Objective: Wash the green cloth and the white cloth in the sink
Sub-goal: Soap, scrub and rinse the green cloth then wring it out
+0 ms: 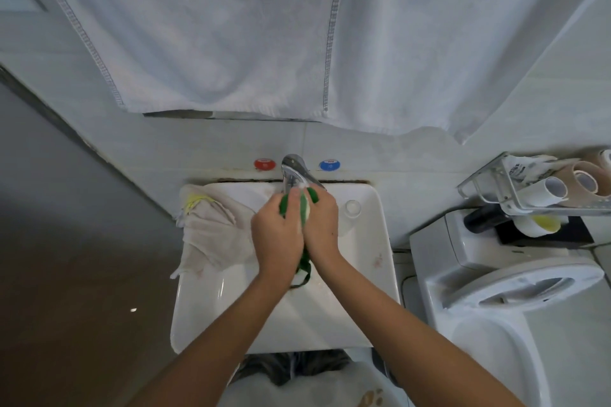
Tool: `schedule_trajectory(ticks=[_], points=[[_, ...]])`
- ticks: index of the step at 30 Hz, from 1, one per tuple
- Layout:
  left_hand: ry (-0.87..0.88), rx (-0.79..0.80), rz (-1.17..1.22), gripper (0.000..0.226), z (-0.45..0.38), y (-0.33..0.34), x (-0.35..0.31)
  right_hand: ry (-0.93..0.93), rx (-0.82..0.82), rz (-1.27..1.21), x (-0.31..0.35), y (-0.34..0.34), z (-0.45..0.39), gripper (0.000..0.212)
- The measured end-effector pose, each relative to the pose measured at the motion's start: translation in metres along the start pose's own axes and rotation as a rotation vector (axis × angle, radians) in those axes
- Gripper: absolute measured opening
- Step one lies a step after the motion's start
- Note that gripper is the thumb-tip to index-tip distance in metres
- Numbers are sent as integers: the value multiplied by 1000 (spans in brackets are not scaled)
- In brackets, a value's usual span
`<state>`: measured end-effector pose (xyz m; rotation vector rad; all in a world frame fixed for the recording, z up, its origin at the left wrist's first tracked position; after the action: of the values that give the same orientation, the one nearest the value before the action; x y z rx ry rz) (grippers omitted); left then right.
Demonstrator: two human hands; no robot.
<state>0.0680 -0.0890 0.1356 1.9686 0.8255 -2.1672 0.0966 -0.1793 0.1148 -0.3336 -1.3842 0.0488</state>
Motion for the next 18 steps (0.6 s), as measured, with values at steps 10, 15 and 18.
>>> schedule_trajectory(ticks=[10, 15, 18], points=[[-8, 75, -6, 36, 6, 3, 2, 2, 0, -63, 1, -7, 0, 33], [40, 203, 4, 31, -26, -17, 1, -32, 219, 18, 1, -12, 10, 33], [98, 274, -33, 28, -32, -29, -5, 11, 259, -60, 1, -25, 7, 33]])
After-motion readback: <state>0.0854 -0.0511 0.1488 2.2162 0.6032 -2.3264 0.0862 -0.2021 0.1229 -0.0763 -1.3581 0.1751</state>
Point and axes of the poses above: each hand's wrist, its own z-axis away from the middle knuckle, its own y-axis out of the palm, x = y × z, the point moved 6 cm from there along -z, towards the middle knuckle, and after that the axes turned 1 degree about z, right-handed, at the moved point
